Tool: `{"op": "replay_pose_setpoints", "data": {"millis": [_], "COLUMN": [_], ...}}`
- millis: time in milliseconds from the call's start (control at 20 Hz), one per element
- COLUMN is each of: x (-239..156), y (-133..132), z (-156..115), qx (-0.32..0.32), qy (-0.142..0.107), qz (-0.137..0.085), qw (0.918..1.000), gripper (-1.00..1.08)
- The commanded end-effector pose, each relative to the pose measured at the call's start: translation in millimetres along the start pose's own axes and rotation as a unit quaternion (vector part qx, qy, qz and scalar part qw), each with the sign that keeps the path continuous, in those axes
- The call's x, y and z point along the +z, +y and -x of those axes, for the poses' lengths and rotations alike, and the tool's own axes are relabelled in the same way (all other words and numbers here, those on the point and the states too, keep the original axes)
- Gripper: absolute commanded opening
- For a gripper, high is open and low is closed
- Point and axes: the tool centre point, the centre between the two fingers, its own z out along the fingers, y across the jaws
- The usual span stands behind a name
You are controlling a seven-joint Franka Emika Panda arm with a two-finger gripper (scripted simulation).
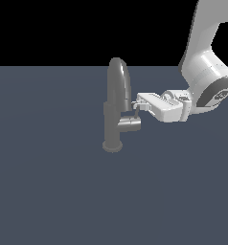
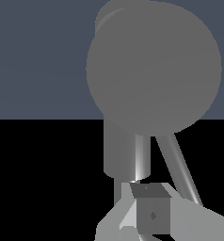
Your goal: Turn on the faucet by rotating a designated handle.
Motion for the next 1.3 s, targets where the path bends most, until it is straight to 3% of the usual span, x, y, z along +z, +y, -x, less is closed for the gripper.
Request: {"op": "replay_pose_setpoints", "data": {"millis": [0, 50, 750, 850, 1250], "x": [-1.3, 0.0, -1.3, 0.6, -0.8], "y": [8.1, 2.1, 55.0, 42.8, 61.4], "z": [2.3, 1.1, -27.2, -17.1, -68.2], "qx": [0.002, 0.0, 0.002, -0.01, -0.001], "qy": [-0.002, 0.0, -0.002, 0.002, -0.001], "qz": [0.002, 0.001, 0.001, 0.003, 0.002], "qw": [1.0, 1.0, 1.0, 0.9999, 1.0], "gripper": [-1.0, -1.0, -1.0, -1.0, -1.0]}}
